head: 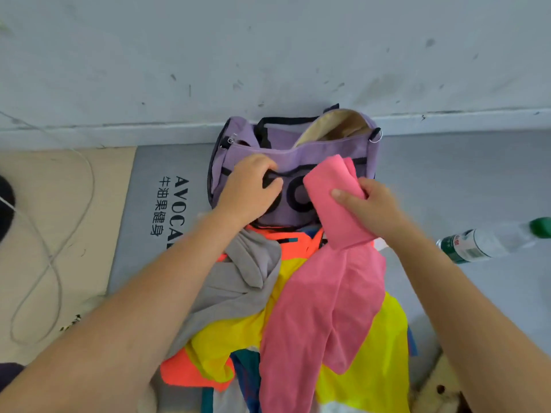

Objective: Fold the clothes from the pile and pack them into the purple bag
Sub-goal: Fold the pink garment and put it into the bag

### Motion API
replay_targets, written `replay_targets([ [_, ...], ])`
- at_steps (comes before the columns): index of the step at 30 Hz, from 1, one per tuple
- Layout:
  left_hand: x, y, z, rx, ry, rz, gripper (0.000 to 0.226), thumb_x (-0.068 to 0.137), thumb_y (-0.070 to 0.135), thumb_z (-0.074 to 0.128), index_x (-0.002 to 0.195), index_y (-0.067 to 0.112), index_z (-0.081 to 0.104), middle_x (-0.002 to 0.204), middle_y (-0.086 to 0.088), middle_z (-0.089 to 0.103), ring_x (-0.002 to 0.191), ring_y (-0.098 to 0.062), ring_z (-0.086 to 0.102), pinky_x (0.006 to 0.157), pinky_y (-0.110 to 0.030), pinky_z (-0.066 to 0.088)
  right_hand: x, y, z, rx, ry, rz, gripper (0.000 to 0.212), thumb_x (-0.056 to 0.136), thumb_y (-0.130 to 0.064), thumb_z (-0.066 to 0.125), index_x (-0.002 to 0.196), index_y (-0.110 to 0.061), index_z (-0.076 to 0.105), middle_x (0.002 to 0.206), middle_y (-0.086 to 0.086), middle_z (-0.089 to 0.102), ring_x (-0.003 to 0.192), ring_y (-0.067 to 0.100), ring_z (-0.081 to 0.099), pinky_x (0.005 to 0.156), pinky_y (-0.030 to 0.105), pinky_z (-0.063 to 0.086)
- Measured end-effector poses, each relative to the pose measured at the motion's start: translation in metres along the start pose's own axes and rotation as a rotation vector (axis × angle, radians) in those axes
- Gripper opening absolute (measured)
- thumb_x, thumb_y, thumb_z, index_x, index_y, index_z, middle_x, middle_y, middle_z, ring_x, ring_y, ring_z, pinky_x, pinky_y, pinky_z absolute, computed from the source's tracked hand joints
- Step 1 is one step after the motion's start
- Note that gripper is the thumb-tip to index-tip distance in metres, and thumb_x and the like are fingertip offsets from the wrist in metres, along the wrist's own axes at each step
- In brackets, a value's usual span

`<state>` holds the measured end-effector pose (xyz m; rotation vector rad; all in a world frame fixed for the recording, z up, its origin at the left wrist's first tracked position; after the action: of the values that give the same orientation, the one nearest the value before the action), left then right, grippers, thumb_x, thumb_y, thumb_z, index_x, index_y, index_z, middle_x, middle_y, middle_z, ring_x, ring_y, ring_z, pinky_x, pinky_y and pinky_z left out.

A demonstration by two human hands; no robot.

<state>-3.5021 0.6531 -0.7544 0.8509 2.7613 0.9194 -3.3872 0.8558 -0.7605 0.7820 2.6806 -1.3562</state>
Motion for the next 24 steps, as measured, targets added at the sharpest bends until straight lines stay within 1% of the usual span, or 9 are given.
replay_targets([
  [3,0.028,0.003,0.016,0.520,-0.113,0.187,0.057,0.092,0.042,0.054,0.140,0.012,0.045,0.149,-0.012,0.041,0.141,-0.029,0.033,0.119,-0.046,0.013,0.039,-0.002,-0.016,-0.077,0.039,0.008,0.033,0.086,-0.043,0.069,0.084,-0.012,0.059,0.079,0.004,0.059,0.077,0.027,0.057,0.065,0.033,0.041],
  [5,0.039,0.002,0.015,0.645,-0.111,0.154,0.051,0.094,0.051,0.048,0.124,0.010,0.053,0.126,-0.014,0.061,0.118,-0.031,0.054,0.114,-0.048,0.019,0.062,-0.009,-0.015,-0.156,0.029,0.001,0.035,0.086,-0.047,0.067,0.086,-0.013,0.058,0.084,0.004,0.059,0.080,0.027,0.056,0.067,0.033,0.040],
  [7,0.040,0.002,0.009,0.625,-0.093,0.166,0.045,0.096,0.052,0.043,0.086,0.011,0.058,0.086,-0.011,0.069,0.076,-0.030,0.057,0.099,-0.045,0.034,0.082,-0.019,-0.010,-0.107,0.072,-0.010,0.035,0.087,-0.046,0.065,0.094,-0.013,0.058,0.089,0.003,0.061,0.080,0.023,0.057,0.070,0.032,0.045],
  [9,0.032,-0.001,0.010,0.555,-0.100,0.270,0.050,0.096,0.048,0.045,0.065,0.010,0.057,0.066,-0.012,0.064,0.060,-0.030,0.049,0.084,-0.042,0.044,0.099,-0.031,-0.002,0.056,0.175,-0.022,0.031,0.090,-0.044,0.061,0.100,-0.015,0.055,0.085,-0.006,0.059,0.074,0.009,0.055,0.063,0.015,0.044],
  [12,0.015,-0.002,0.016,0.483,-0.164,0.458,0.049,0.090,0.050,0.057,0.062,0.011,0.059,0.058,-0.010,0.060,0.056,-0.030,0.056,0.054,-0.033,0.041,0.114,-0.042,0.015,0.285,0.339,-0.011,0.025,0.096,-0.039,0.054,0.104,-0.016,0.049,0.081,-0.016,0.052,0.071,-0.005,0.050,0.051,0.002,0.037],
  [15,0.006,-0.005,0.014,0.462,-0.117,0.636,0.053,0.072,0.044,0.081,0.080,-0.004,0.059,0.046,-0.009,0.053,0.040,-0.027,0.051,0.045,-0.027,0.041,0.117,-0.048,0.032,0.389,0.422,-0.027,0.028,0.099,-0.034,0.051,0.112,-0.010,0.047,0.082,-0.014,0.054,0.068,-0.006,0.052,0.056,0.005,0.041],
  [17,0.007,-0.015,0.017,0.464,-0.109,0.600,0.062,0.074,0.051,0.078,0.104,-0.001,0.061,0.055,-0.010,0.059,0.047,-0.028,0.056,0.050,-0.028,0.042,0.117,-0.048,0.042,0.382,0.396,-0.055,0.031,0.099,-0.036,0.050,0.116,-0.010,0.044,0.085,-0.011,0.057,0.073,0.003,0.058,0.065,0.019,0.048],
  [20,0.013,-0.046,0.033,0.523,-0.296,0.283,0.078,0.085,0.072,0.045,0.133,0.011,0.050,0.108,-0.011,0.066,0.089,-0.028,0.064,0.069,-0.033,0.048,0.112,-0.055,0.052,0.335,0.388,-0.129,0.030,0.098,-0.042,0.048,0.110,-0.016,0.040,0.082,-0.010,0.059,0.072,0.008,0.061,0.061,0.026,0.047],
  [24,0.020,-0.069,0.035,0.346,-0.345,0.013,0.097,0.081,0.071,0.053,0.150,0.011,0.022,0.141,-0.011,0.051,0.105,-0.029,0.063,0.068,-0.034,0.048,0.101,-0.076,0.071,0.217,0.363,-0.263,0.032,0.098,-0.044,0.047,0.111,-0.016,0.037,0.079,-0.004,0.061,0.069,0.020,0.062,0.057,0.033,0.048],
])
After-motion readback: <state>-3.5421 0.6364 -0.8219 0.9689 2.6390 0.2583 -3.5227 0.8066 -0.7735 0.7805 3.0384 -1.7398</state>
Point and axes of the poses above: each hand's wrist, its own x-axis towards the middle knuckle, its own z-axis out of the palm, y = z × x, the point moved 5 cm from there along x, towards the middle knuckle
